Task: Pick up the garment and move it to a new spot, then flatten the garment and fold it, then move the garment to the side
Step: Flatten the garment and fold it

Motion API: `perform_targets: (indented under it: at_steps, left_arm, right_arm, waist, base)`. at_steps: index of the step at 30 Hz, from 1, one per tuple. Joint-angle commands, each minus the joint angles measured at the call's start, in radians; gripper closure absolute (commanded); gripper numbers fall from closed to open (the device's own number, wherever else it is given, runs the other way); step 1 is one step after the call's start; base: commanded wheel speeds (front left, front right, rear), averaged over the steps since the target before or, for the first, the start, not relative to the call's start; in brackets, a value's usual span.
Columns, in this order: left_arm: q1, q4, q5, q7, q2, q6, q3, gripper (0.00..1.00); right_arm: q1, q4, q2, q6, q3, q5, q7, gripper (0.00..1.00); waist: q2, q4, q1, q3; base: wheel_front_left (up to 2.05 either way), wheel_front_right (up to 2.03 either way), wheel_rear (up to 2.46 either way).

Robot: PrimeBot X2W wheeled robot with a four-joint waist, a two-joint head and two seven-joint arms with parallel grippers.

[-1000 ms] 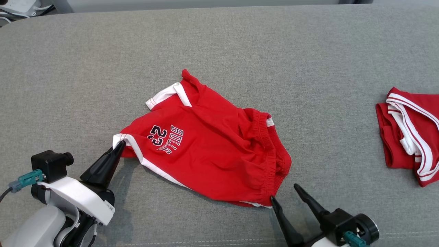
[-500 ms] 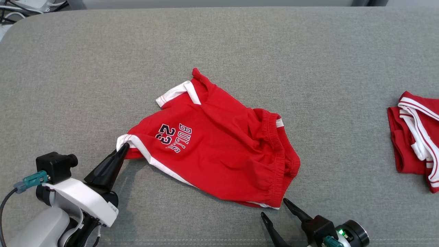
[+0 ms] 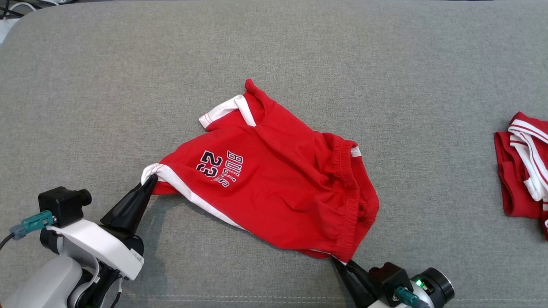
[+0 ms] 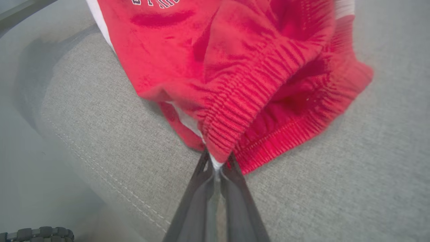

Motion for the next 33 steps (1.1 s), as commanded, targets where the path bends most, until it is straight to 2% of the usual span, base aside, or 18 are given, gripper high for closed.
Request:
perform_targets:
  at_steps: [1, 6, 12, 15, 20, 25, 28, 31, 33]
  left_arm:
    - [-0.034, -0.018, -0.004, -0.013, 0.043, -0.007, 0.047, 1.00]
    - [-0.038, -0.023, -0.006, -0.013, 0.047, -0.007, 0.049, 1.00]
    - [-0.098, -0.056, -0.015, -0.013, 0.097, -0.007, 0.039, 1.00]
    - [-0.149, -0.058, -0.038, -0.003, 0.132, -0.007, 0.034, 1.00]
    - [-0.283, -0.055, -0.102, 0.078, 0.194, -0.007, 0.027, 1.00]
    - [-0.410, -0.082, -0.256, 0.174, 0.232, -0.007, 0.049, 1.00]
    - [-0.400, -0.098, -0.332, 0.208, 0.258, -0.007, 0.042, 1.00]
    - [-0.315, -0.111, -0.389, 0.238, 0.279, -0.007, -0.007, 1.00]
    - [-0.249, -0.100, -0.389, 0.224, 0.295, -0.007, -0.041, 1.00]
  right_arm:
    - [-0.023, -0.019, -0.003, 0.001, 0.021, -0.012, 0.007, 1.00]
    - [-0.040, -0.081, -0.003, 0.001, 0.007, 0.045, -0.016, 1.00]
    - [-0.166, -0.232, -0.003, 0.001, 0.012, 0.330, -0.040, 1.00]
    - [-0.280, -0.251, -0.003, 0.001, -0.002, 0.430, -0.015, 1.00]
    - [-0.503, -0.170, -0.003, 0.001, -0.051, 0.565, 0.018, 1.00]
    - [-0.686, -0.041, -0.003, 0.001, -0.073, 0.697, 0.042, 1.00]
    - [-0.688, 0.054, -0.003, 0.001, -0.058, 0.759, 0.119, 1.00]
    - [-0.614, 0.122, -0.003, 0.001, -0.027, 0.809, 0.231, 1.00]
    - [-0.554, 0.137, -0.003, 0.001, -0.018, 0.838, 0.282, 1.00]
  waist:
    - [0.0000, -0.001, 0.0000, 0.000]
    - [0.0000, -0.005, 0.0000, -0.004]
    - [0.0000, -0.011, 0.0000, -0.012]
    - [0.0000, -0.014, 0.0000, -0.016]
    - [0.0000, -0.011, 0.0000, -0.032]
    - [0.0000, 0.002, 0.0000, -0.062]
    - [0.0000, 0.007, 0.0000, -0.083]
    - [0.0000, 0.010, 0.0000, -0.103]
    - [0.0000, 0.008, 0.0000, -0.120]
  base:
    - [0.00, 0.00, 0.00]
    - [0.00, 0.00, 0.00]
    - [0.00, 0.00, 0.00]
    - [0.00, 0.00, 0.00]
    - [0.00, 0.00, 0.00]
    - [0.00, 0.00, 0.00]
    - [0.00, 0.00, 0.00]
    - [0.00, 0.00, 0.00]
    - [0.00, 0.00, 0.00]
